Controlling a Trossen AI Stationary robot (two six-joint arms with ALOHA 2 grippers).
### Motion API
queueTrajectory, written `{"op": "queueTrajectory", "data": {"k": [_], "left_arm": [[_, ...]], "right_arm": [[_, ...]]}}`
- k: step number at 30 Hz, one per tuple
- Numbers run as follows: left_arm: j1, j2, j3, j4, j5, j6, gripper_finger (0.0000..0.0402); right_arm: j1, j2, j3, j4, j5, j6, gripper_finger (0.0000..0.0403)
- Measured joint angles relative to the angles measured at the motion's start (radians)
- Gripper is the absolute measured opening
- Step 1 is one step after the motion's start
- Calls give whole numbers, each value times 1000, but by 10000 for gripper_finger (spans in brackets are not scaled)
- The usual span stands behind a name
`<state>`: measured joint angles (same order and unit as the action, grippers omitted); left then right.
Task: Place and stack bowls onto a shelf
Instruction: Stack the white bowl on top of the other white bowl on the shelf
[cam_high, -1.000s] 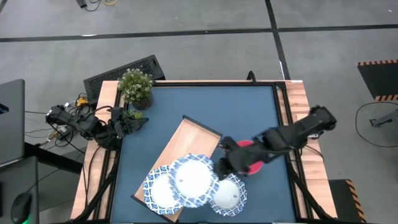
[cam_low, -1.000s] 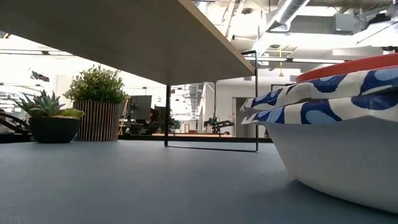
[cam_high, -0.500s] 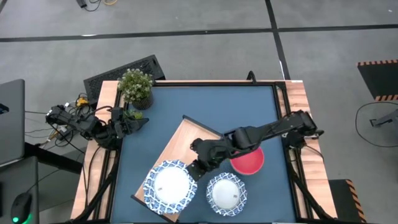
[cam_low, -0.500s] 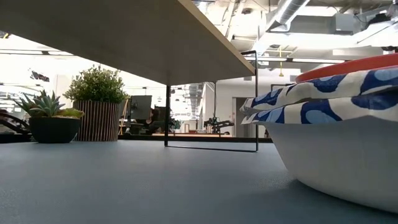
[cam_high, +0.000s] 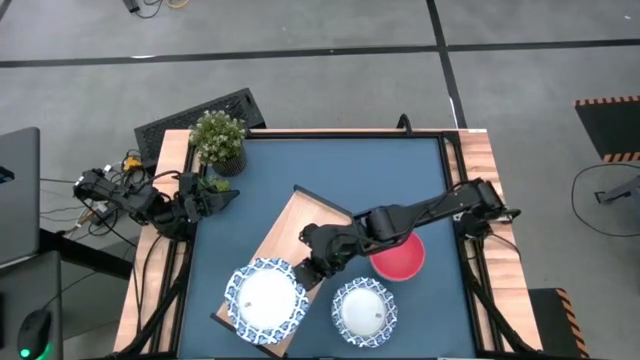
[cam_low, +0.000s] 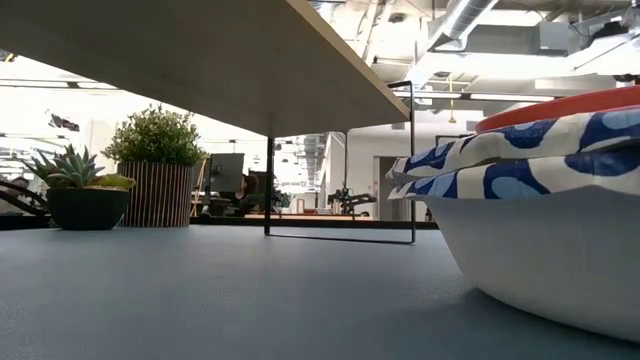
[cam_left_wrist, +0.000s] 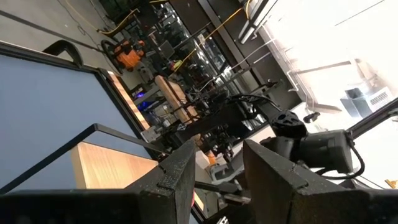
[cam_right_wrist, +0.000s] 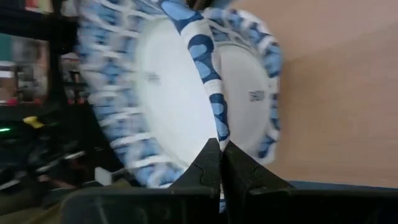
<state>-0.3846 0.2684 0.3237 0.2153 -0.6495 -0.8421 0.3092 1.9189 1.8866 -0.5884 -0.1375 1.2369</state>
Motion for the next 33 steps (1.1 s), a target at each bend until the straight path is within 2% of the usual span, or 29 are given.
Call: {"op": "queueTrajectory", "data": {"k": [12,20,33], "left_arm": [[0,0,0,0,0,0,121],[0,0,0,0,0,1,121],[0,0,0,0,0,26,121]], "right_arm": [[-11,15,0,14,-24,-13,23],[-11,15,0,14,-50,-32,82],[-23,15,0,67,-94,-108,92]]}}
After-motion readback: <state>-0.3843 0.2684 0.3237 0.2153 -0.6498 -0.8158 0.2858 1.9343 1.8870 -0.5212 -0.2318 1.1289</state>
